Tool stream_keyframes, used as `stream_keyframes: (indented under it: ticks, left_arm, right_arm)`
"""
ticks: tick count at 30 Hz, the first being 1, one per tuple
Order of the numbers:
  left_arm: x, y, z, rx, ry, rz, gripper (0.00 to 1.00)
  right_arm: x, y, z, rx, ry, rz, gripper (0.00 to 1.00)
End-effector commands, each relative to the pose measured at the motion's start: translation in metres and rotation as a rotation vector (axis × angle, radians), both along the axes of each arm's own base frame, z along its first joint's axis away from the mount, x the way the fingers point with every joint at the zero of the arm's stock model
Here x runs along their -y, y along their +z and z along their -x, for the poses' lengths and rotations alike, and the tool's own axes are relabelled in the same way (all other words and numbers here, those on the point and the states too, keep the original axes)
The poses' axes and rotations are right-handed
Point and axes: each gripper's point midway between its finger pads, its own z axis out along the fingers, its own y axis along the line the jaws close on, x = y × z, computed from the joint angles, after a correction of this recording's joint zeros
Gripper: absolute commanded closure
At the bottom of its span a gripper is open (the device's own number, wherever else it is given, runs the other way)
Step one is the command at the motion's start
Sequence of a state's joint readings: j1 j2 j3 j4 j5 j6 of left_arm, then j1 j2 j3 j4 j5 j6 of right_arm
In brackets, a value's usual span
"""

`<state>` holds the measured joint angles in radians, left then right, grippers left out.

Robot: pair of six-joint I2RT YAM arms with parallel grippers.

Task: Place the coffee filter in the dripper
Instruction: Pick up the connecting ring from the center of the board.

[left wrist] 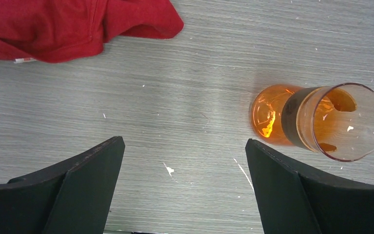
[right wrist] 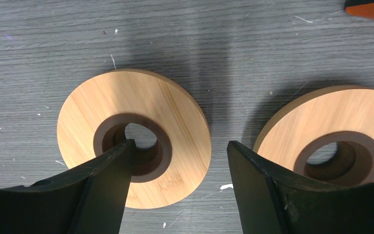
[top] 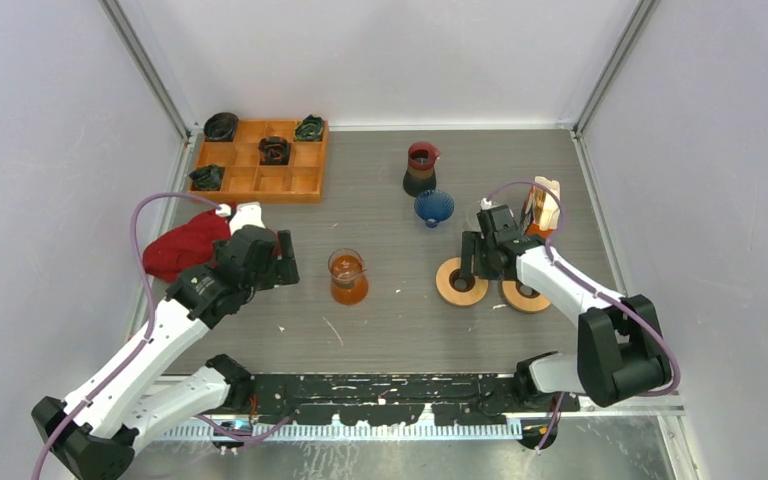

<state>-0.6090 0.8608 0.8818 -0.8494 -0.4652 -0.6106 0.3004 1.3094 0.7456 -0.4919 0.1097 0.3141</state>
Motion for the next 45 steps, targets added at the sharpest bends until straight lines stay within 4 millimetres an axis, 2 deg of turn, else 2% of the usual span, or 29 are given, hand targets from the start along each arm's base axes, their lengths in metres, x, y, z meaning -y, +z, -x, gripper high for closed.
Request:
stream_keyframes:
  ticks: [1, 9, 16, 24, 27, 32, 36, 45]
  left_arm:
    - [0.004, 0.005, -0.011, 0.051, 0.045, 0.108, 0.01]
    - [0.003, -0.010, -0.012, 0.004, 0.071, 0.185, 0.01]
    - [0.009, -0.008, -0.009, -0.007, 0.052, 0.222, 0.01]
    - [0.014, -0.001, -0.006, 0.001, 0.029, 0.251, 0.01]
    - [0.017, 0.002, -0.005, 0.009, 0.022, 0.276, 0.01]
    - [0.025, 0.002, -0.003, 0.010, 0.002, 0.324, 0.01]
    - [0.028, 0.002, -0.001, 0.003, -0.002, 0.347, 0.01]
    - [0.032, -0.002, 0.004, 0.001, 0.004, 0.392, 0.01]
  right_arm:
    - [-0.004, 0.004, -0.014, 0.037, -0.017, -0.007, 0.26]
    - [-0.009, -0.011, -0.010, -0.015, 0.004, -0.018, 0.28]
    - [-0.012, -0.018, -0.006, -0.038, 0.016, -0.028, 0.33]
    - [-0.017, -0.007, -0.005, -0.015, 0.030, -0.047, 0.53]
    - [-0.022, 0.002, -0.004, 0.000, 0.046, -0.045, 0.58]
    - [-0.035, 0.020, -0.002, 0.027, 0.083, -0.058, 0.60]
    - [-0.053, 0.040, -0.001, 0.034, 0.144, -0.071, 0.61]
    - [-0.105, 0.098, -0.008, 0.105, 0.288, -0.097, 0.61]
